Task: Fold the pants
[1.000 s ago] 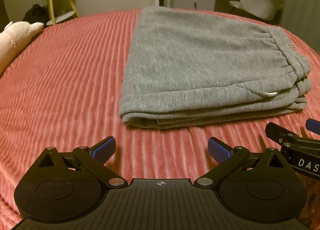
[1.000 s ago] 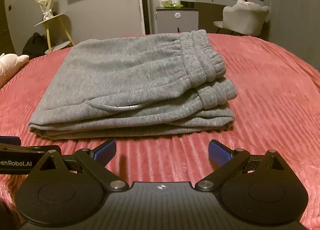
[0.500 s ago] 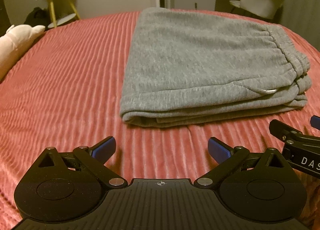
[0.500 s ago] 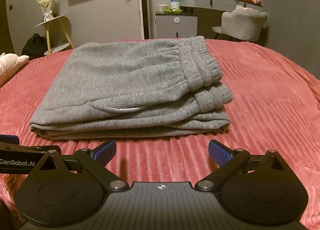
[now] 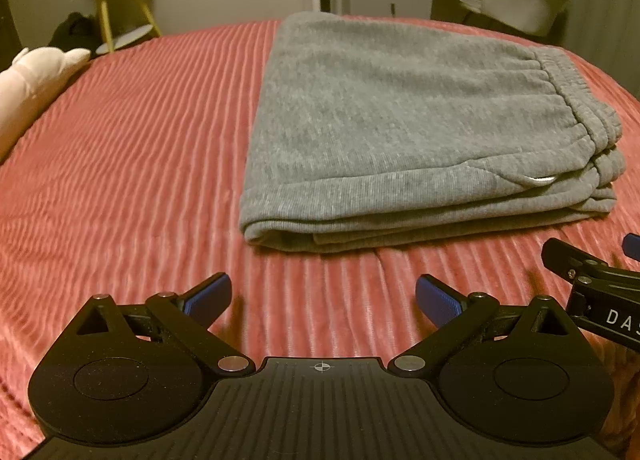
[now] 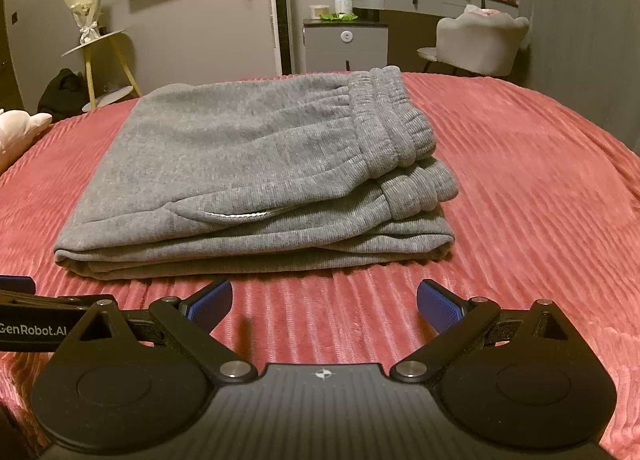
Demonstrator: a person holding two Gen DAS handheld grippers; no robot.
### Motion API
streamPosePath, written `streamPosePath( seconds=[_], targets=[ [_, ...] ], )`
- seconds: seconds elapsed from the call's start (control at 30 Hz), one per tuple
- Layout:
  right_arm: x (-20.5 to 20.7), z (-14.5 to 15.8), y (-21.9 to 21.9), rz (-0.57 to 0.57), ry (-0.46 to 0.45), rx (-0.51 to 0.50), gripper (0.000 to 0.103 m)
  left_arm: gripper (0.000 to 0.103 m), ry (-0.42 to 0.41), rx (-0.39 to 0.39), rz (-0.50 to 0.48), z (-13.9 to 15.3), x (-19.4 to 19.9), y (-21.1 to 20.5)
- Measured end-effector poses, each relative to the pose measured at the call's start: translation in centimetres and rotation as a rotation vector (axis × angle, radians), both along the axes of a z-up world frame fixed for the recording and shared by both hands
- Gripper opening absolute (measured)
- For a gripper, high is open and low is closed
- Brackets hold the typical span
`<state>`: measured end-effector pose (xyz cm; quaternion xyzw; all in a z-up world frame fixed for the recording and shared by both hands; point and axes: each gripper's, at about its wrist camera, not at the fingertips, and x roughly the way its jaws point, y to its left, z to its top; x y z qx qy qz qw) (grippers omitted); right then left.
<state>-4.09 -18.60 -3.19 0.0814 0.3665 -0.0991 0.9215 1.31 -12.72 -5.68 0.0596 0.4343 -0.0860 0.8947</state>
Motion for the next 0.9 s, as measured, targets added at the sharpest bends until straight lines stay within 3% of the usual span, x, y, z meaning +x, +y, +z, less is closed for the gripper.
streamPosePath(
  seconds=[0.9],
  targets=[
    [0.04, -0.08, 0.1, 0.005, 0.003, -0.004, 0.099, 0.102, 0.002, 0.006, 0.0, -0.13, -0.02, 0.0]
  ],
)
